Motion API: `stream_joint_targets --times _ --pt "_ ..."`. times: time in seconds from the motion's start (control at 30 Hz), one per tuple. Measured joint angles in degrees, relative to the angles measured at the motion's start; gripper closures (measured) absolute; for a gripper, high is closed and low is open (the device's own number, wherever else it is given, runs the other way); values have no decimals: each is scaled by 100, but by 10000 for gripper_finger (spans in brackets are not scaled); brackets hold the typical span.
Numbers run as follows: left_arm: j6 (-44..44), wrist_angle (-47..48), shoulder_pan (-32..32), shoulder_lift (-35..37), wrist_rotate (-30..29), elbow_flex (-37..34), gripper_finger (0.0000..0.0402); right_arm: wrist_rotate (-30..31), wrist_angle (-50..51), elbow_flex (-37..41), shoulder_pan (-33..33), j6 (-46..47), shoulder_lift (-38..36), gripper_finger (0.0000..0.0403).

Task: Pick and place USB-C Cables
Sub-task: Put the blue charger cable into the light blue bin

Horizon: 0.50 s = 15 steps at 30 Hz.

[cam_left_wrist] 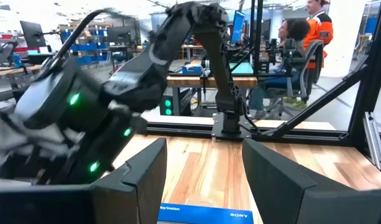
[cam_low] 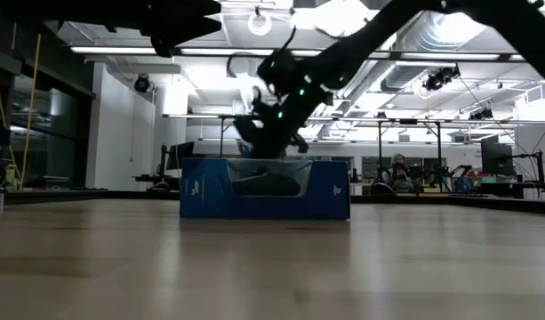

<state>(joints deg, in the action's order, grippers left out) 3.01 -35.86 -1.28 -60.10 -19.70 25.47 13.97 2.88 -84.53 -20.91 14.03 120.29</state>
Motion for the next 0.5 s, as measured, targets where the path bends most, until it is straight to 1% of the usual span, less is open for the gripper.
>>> stream_joint_targets --times 0.17,0.23,0.5 --pt "0 -2 0 0 0 0 213 223 609 -368 -102 355 395 400" --pt "6 2 0 0 0 0 213 463 878 -445 -87 456 402 400" --pt "3 -2 0 0 0 0 213 595 1428 -669 -80 561 398 400"
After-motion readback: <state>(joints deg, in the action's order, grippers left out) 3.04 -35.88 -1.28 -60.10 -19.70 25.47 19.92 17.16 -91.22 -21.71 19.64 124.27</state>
